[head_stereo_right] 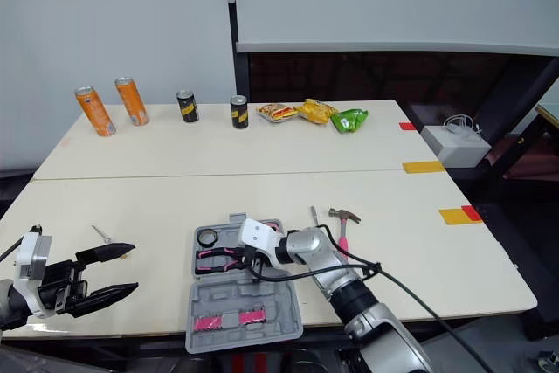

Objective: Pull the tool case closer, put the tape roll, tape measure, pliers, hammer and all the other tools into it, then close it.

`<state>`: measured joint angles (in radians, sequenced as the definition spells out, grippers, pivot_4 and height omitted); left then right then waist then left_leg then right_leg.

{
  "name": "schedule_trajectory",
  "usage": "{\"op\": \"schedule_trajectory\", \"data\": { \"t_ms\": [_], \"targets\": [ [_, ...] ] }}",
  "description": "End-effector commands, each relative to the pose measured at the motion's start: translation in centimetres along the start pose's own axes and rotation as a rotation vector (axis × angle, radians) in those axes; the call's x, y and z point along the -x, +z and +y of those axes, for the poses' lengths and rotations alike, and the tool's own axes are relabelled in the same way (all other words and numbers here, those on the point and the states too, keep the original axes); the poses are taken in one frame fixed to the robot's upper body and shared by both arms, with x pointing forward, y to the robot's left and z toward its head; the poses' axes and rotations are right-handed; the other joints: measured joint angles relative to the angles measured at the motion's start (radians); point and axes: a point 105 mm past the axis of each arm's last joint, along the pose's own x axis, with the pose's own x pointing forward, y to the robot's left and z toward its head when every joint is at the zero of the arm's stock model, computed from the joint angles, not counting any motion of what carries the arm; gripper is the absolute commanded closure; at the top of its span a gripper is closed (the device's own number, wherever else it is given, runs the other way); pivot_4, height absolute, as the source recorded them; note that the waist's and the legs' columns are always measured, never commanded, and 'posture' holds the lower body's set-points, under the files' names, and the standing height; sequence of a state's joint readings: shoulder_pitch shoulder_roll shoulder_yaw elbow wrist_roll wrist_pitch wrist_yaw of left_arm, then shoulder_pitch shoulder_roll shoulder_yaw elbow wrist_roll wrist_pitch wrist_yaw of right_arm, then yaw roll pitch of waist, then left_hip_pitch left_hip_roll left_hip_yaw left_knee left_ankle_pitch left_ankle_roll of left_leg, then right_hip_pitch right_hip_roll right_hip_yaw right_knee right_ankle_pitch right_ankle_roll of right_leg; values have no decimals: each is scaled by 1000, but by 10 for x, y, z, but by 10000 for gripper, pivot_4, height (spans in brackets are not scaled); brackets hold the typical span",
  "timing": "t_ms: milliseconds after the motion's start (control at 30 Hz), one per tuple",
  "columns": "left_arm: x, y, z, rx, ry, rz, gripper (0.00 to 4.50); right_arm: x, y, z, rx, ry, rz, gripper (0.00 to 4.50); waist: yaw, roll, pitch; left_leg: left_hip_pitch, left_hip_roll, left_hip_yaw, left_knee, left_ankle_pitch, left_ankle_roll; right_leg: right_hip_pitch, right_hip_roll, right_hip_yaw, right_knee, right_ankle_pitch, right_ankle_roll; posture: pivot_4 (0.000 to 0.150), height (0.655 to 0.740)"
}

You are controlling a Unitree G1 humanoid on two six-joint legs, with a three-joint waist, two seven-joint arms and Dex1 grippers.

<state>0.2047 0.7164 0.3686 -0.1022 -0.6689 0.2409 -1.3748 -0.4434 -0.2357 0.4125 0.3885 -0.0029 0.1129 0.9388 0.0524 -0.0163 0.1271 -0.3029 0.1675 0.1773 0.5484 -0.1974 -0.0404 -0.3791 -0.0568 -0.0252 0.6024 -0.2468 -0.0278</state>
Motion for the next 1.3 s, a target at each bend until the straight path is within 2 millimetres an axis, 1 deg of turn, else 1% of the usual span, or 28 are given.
{"op": "schedule_trajectory", "data": {
  "t_ms": [33, 67, 100, 133, 167, 233, 267, 300, 367, 433, 533, 567, 667, 700, 733, 833, 900, 933, 967, 1000, 1033, 1067, 1133, 1200, 1300],
  "targets": [
    [0, 3, 0, -10, 20, -14, 0, 14, 0, -9, -82, -91, -79, 44494, 0, 1, 8, -2, 0, 1, 0, 0, 0, -1, 0, 1, 0, 0, 0, 1500, 7400],
    [-1, 3, 0, -9, 25, -17, 0, 18, 8, -12, -82, -106, -120, 44494, 0, -1, 9, -6, 0, 2, 0, 0, 0, -5, 0, 1, 0, 0, 0, 1500, 7400],
    [-1, 2, 0, -4, 31, -22, 0, 23, 16, -12, -75, -114, -155, 44494, 0, -3, 10, -15, 0, 3, 0, 0, 0, -11, 0, 1, 0, 3, -5, 1500, 7400],
    [-1, 1, 1, -2, 42, -31, 0, 32, 28, -14, -61, -132, -217, 44494, 1, -3, 10, -23, 1, 5, 2, 1, 1, -17, 0, 1, 0, 12, -14, 1500, 7400],
    [-2, 1, 2, 2, 52, -40, 0, 39, 38, -14, -52, -149, -261, 44494, 3, 1, 12, -30, 2, 5, 7, 1, 2, -22, 0, 1, 1, 27, -16, 1500, 7400],
    [-3, 0, 4, 11, 75, -56, 0, 50, 56, -10, -40, -137, -376, 44494, 3, 4, 14, -40, 4, 6, 9, 1, 3, -30, 1, 0, 1, 25, -12, 1500, 7400],
    [-4, 0, 5, 14, 86, -65, 0, 56, 58, -9, -24, -143, -387, 44494, 1, 4, 14, -47, 6, 6, 9, 0, 4, -37, 3, 0, 1, 25, -12, 1500, 7400],
    [-4, 0, 6, 19, 98, -74, 0, 61, 61, -9, -21, -150, -401, 44494, -1, 4, 14, -51, 8, 6, 10, 1, 7, -40, 5, -1, 2, 25, -11, 1500, 7400],
    [-6, -1, 7, 27, 118, -86, 0, 75, 67, -8, -23, -165, -420, 44494, -4, 4, 14, -56, 16, 5, 12, -4, 3, -41, 12, -4, 2, 26, -8, 1500, 7400],
    [-7, -3, 7, 30, 134, -93, 0, 88, 68, -6, -19, -175, -430, 44494, -4, 4, 15, -57, 22, 4, 12, -6, -1, -42, 19, -4, 0, 25, -9, 1500, 7400],
    [-3, -7, 9, 39, 179, -104, 0, 114, 60, 1, 1, -201, -413, 44494, -1, 6, 16, -56, 27, 4, 12, -8, -4, -42, 24, -5, 0, 23, -12, 1500, 7400],
    [0, -9, 8, 43, 193, -105, 0, 123, 56, 4, 0, -208, -408, 42205, 0, 7, 16, -54, 28, 4, 12, -8, -5, -41, 24, -5, 1, 23, -12, 1500, 7400],
    [12, -15, 8, 60, 255, -106, 0, 155, 35, 17, -8, -251, -357, 33346, 2, 7, 18, -49, 28, 4, 12, -13, -12, -35, 25, -4, 0, 19, -18, 1500, 7400],
    [16, -17, 7, 64, 272, -104, 0, 164, 29, 21, -21, -270, -348, 29946, 4, 7, 18, -47, 28, 5, 12, -13, -13, -33, 25, -4, 0, 15, -18, 1500, 7400],
    [23, -21, 6, 69, 296, -94, 0, 177, 21, 25, -37, -308, -332, 26316, 4, 7, 19, -45, 28, 5, 12, -13, -13, -32, 25, -3, 0, 14, -19, 1500, 7400],
    [48, -34, 5, 97, 400, -76, 0, 218, -2, 38, -81, -437, -269, 16348, 4, 7, 19, -44, 28, 5, 13, -13, -13, -31, 25, -2, -1, 14, -19, 1500, 7400],
    [64, -41, 5, 114, 475, -71, 0, 239, -14, 46, -110, -510, -235, 9045, 5, 7, 19, -44, 28, 5, 13, -13, -13, -31, 24, -2, -1, 14, -18, 1500, 7400],
    [71, -44, 5, 124, 510, -72, 0, 248, -20, 51, -123, -541, -219, 6340, 3, 6, 19, -44, 28, 5, 12, -13, -12, -31, 24, -2, -2, 13, -18, 1500, 7400],
    [78, -47, 5, 132, 541, -72, 0, 256, -25, 55, -137, -569, -205, 2599, 3, 6, 19, -44, 28, 5, 12, -14, -12, -31, 25, -2, -2, 13, -18, 1500, 7400],
    [85, -51, 4, 145, 576, -70, 0, 264, -32, 60, -149, -595, -182, 381, 3, 6, 20, -44, 28, 5, 12, -14, -12, -31, 25, -2, -2, 13, -18, 1500, 7400],
    [91, -54, 3, 152, 600, -68, 0, 270, -37, 64, -158, -617, -167, 381, 4, 5, 20, -44, 27, 5, 13, -14, -12, -31, 24, -2, -2, 13, -17, 1500, 7400],
    [95, -56, 3, 157, 621, -66, 0, 274, -40, 66, -170, -639, -161, 381, 3, 4, 20, -44, 27, 5, 13, -13, -12, -30, 25, -2, -3, 9, -11, 1500, 7400],
    [105, -63, 1, 173, 663, -67, 0, 281, -45, 68, -182, -675, -156, 381, 3, 3, 20, -43, 27, 4, 12, -14, -12, -29, 24, -2, -4, 9, -11, 1500, 7400],
    [111, -71, -1, 187, 684, -64, 0, 284, -47, 67, -186, -697, -158, 381, 3, 3, 19, -42, 27, 5, 12, -14, -12, -28, 24, -2, -5, 9, -11, 1500, 7400],
    [114, -77, -2, 192, 691, -64, 0, 283, -48, 66, -188, -701, -164, 381, 7, 3, 19, -42, 27, 4, 12, -14, -12, -27, 24, -2, -5, 9, -11, 1500, 7400]
  ]
}}
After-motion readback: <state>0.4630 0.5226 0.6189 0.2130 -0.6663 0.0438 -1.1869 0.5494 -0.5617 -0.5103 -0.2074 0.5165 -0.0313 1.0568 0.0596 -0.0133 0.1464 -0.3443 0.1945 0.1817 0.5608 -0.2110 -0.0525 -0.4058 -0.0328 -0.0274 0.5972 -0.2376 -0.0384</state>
